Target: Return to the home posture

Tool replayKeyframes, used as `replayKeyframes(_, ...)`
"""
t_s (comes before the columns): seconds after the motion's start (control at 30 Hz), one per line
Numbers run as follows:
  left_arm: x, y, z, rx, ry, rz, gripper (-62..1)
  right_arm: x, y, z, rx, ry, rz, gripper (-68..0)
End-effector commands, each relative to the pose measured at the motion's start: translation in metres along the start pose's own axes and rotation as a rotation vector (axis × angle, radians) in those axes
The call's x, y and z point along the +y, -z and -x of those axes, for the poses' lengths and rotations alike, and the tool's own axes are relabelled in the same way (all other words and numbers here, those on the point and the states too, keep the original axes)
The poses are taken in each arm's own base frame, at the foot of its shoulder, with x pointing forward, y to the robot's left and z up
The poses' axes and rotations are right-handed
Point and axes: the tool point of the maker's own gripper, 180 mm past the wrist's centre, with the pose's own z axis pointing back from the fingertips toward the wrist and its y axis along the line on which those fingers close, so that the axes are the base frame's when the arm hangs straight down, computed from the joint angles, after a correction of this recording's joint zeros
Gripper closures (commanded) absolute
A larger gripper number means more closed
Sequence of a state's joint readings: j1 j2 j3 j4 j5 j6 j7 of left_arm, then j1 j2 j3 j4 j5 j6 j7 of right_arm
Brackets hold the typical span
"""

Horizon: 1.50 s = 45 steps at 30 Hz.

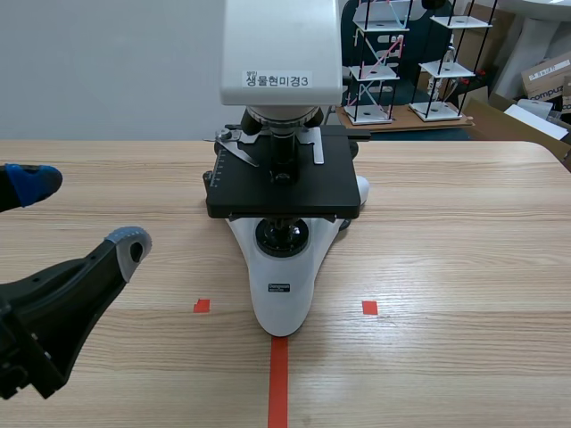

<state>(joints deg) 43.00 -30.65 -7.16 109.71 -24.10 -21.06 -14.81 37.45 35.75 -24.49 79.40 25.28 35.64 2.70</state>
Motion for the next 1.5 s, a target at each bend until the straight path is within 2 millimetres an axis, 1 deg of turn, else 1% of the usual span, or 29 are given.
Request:
replayKeyframes(0.0, -0.002, 0.001, -0.008, -0.029, -0.004, 0.005, -62.3, -0.012, -0.002, -0.016, -0.035, -0.031, 0.022, -0.9)
replayKeyframes(0.4, -0.002, 0.001, -0.008, -0.029, -0.004, 0.005, -62.3, -0.013, -0.003, -0.016, -0.034, -0.032, 0.025, -0.9)
replayKeyframes(0.53, -0.002, 0.001, -0.008, -0.029, -0.004, 0.005, -62.3, -0.021, -0.008, -0.017, -0.035, -0.034, 0.05, -0.9)
replayKeyframes(0.6, -0.002, 0.001, -0.008, -0.029, -0.004, 0.005, -62.3, -0.025, -0.015, -0.014, -0.029, -0.032, 0.065, -1.8)
replayKeyframes(0.67, -0.002, 0.001, -0.008, -0.029, -0.004, 0.005, -62.3, -0.027, -0.023, -0.01, -0.018, -0.028, 0.081, -6.3)
replayKeyframes(0.73, -0.002, 0.001, -0.008, -0.029, -0.004, 0.005, -62.3, -0.027, -0.033, -0.006, -0.01, -0.023, 0.097, -14.0)
replayKeyframes(0.9, -0.002, 0.001, -0.008, -0.029, -0.004, 0.005, -62.3, -0.02, -0.06, 0.004, -0.014, 0.022, 0.152, -39.9)
replayKeyframes(1.03, -0.002, 0.001, -0.008, -0.029, -0.004, 0.005, -62.3, -0.004, -0.087, 0.018, 0.014, 0.073, 0.199, -54.0)
replayKeyframes(1.13, -0.002, 0.001, -0.008, -0.029, -0.004, 0.005, -62.3, 0.014, -0.109, 0.032, 0.06, 0.124, 0.228, -59.5)
replayKeyframes(1.23, -0.002, 0.001, -0.008, -0.029, -0.004, 0.005, -62.3, 0.04, -0.133, 0.044, 0.108, 0.165, 0.241, -59.7)
replayKeyframes(1.33, -0.002, 0.001, -0.008, -0.029, -0.004, 0.005, -62.3, 0.075, -0.156, 0.057, 0.16, 0.232, 0.212, -59.8)
replayKeyframes(1.4, -0.002, 0.001, -0.008, -0.029, -0.004, 0.005, -62.3, 0.097, -0.171, 0.065, 0.191, 0.303, 0.196, -59.8)
replayKeyframes(1.47, -0.002, 0.001, -0.008, -0.029, -0.004, 0.005, -62.3, 0.114, -0.186, 0.07, 0.202, 0.385, 0.198, -59.8)
